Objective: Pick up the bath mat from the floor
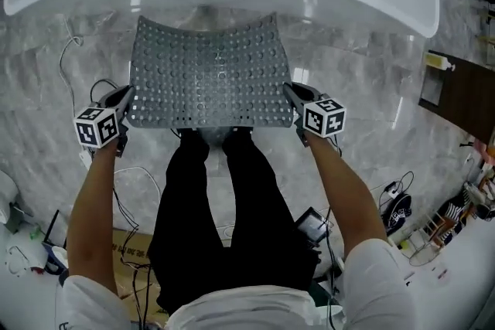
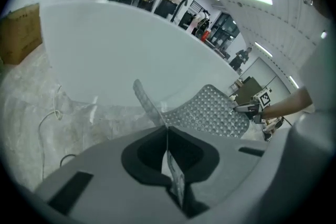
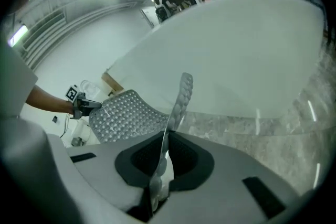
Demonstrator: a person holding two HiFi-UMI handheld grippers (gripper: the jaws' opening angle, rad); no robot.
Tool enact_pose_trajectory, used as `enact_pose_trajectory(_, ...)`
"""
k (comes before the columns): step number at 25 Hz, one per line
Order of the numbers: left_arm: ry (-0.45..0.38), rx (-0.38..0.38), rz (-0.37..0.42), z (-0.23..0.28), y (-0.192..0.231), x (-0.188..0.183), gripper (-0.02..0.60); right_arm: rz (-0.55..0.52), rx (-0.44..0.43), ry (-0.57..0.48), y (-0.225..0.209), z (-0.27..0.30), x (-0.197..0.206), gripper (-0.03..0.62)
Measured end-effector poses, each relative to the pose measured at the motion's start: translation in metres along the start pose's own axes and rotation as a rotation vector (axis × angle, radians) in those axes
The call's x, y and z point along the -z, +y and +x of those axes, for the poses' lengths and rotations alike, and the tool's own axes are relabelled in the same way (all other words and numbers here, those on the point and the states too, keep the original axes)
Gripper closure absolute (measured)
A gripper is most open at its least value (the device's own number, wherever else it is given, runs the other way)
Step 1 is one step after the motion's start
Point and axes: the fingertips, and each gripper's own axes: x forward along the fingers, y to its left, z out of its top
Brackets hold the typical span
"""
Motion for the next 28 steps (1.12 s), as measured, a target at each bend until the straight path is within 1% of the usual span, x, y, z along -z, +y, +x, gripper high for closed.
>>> enact_pose_trajectory(3, -0.086, 0.041, 0.015, -0.082, -0.056, -0.037, 0.566, -0.078, -0.052, -0.079, 0.051, -0.079, -0.053, 0.552)
enact_pose_trajectory(5, -0.162, 0.059, 0.030, -0.132, -0.091, -0.069, 0.565, -0.114, -0.075, -0.155, 0.072, -0.132, -0.094, 0.551)
enact_pose_trajectory(6, -0.203, 0.056, 0.046, -0.155, -0.106, -0.087, 0.565, -0.124, -0.082, -0.206, 0.079, -0.157, -0.115, 0.552)
enact_pose_trajectory(9, -0.333, 0.031, 0.108, -0.230, -0.153, -0.138, 0.565, -0.140, -0.083, -0.355, 0.106, -0.237, -0.171, 0.551)
enact_pose_trajectory(11, -0.417, 0.027, 0.143, -0.282, -0.186, -0.166, 0.565, -0.167, -0.084, -0.431, 0.134, -0.289, -0.200, 0.551)
enact_pose_trajectory(14, -0.504, 0.020, 0.224, -0.350, -0.240, -0.197, 0.565, -0.236, -0.100, -0.529, 0.181, -0.365, -0.237, 0.551)
enact_pose_trajectory(16, -0.559, 0.039, 0.275, -0.389, -0.275, -0.215, 0.565, -0.291, -0.115, -0.603, 0.211, -0.413, -0.261, 0.551)
enact_pose_trajectory(19, -0.677, 0.071, 0.346, -0.449, -0.319, -0.251, 0.565, -0.394, -0.116, -0.723, 0.253, -0.474, -0.301, 0.551)
enact_pose_trajectory(22, -0.765, 0.045, 0.429, -0.501, -0.359, -0.277, 0.565, -0.485, -0.096, -0.817, 0.290, -0.527, -0.324, 0.551)
enact_pose_trajectory(25, -0.801, -0.003, 0.516, -0.540, -0.398, -0.283, 0.564, -0.519, -0.086, -0.892, 0.321, -0.573, -0.330, 0.551)
enact_pose_trajectory(28, -0.845, -0.040, 0.608, -0.566, -0.427, -0.284, 0.563, -0.559, -0.066, -0.970, 0.346, -0.604, -0.327, 0.551)
